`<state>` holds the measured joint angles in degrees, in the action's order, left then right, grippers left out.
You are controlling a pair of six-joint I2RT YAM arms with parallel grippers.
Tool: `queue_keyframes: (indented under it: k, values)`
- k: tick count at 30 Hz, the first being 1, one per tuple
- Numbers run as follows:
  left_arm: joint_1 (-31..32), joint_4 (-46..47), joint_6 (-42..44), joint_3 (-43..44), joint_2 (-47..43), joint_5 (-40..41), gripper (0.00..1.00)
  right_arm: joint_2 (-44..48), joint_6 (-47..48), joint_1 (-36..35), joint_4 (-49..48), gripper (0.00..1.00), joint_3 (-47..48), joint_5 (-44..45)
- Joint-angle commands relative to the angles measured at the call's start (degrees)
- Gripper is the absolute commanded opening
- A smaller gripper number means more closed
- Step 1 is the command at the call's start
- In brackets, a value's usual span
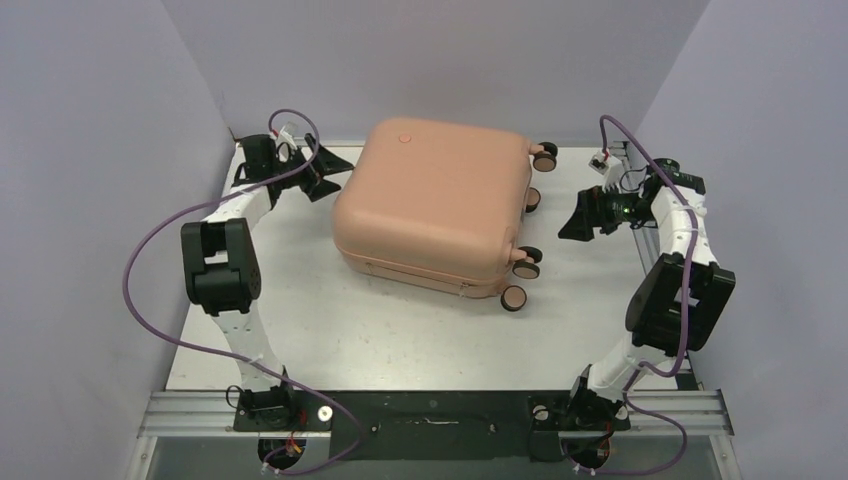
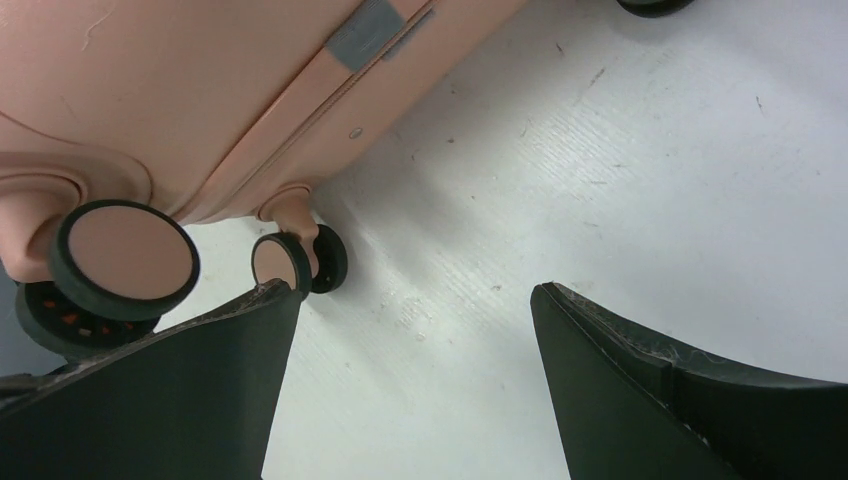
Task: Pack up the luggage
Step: Move the luggage to the center of the board.
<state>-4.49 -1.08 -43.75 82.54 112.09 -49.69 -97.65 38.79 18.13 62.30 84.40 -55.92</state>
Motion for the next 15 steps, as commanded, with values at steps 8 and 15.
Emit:
queue_keyframes:
  k: [8, 15]
  values:
    - [3.3, 21.3, -18.9, -4.3, 3.4, -12.5, 0.96, 0.3, 1.6, 0.4, -0.2, 0.90, 1.3, -3.0]
    - [5.9, 60.5, -51.1, -12.9, 5.5, -15.5, 0.96, -1.7, -0.1, -5.9, -1.8, 0.90, 2.3, -4.5]
